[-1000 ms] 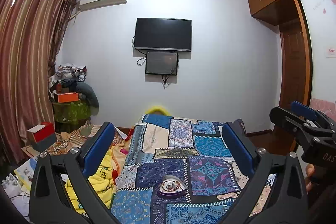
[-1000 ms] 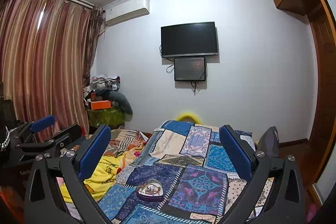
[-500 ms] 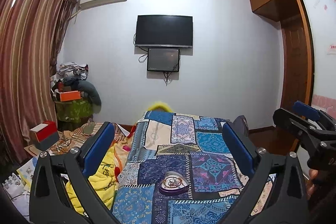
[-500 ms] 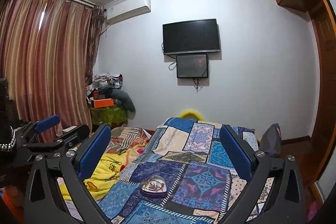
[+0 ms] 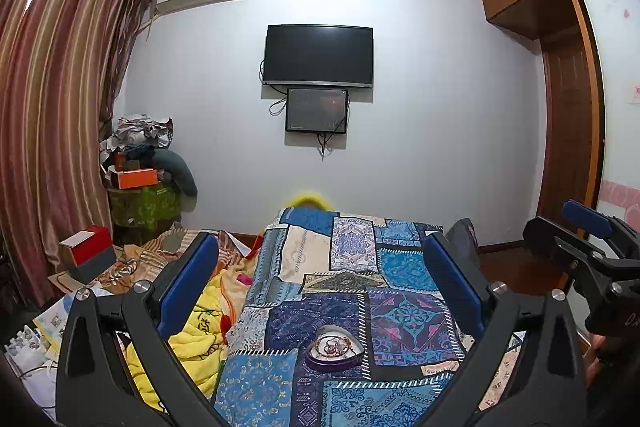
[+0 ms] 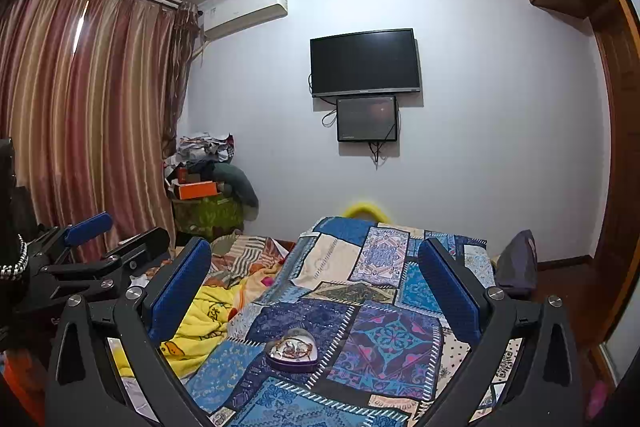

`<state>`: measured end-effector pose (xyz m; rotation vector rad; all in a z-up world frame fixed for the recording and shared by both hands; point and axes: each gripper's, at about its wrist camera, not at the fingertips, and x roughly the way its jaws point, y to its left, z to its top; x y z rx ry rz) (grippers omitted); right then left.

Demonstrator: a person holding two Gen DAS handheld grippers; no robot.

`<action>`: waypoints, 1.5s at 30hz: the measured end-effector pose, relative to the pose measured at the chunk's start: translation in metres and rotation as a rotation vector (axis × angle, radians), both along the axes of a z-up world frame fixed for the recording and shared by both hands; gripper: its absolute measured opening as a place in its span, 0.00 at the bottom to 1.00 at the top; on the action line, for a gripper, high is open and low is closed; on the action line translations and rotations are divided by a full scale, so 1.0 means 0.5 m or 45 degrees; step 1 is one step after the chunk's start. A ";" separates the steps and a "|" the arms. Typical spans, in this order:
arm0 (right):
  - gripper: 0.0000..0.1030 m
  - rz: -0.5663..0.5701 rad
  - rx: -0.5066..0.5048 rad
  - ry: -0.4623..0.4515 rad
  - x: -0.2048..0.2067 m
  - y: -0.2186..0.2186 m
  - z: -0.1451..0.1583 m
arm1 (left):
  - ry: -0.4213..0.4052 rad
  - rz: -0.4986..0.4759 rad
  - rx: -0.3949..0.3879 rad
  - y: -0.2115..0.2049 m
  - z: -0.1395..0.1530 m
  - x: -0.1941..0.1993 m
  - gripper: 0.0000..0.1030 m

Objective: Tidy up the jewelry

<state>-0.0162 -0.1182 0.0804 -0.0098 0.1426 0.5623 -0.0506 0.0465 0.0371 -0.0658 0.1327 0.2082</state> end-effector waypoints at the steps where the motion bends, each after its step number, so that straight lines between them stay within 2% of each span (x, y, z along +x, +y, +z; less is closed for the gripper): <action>1: 1.00 0.001 0.000 0.003 0.000 -0.001 0.000 | 0.000 0.000 -0.001 0.000 0.000 0.000 1.00; 45: 1.00 0.008 -0.006 0.031 0.007 -0.009 0.007 | 0.024 -0.031 -0.003 0.001 -0.006 0.005 1.00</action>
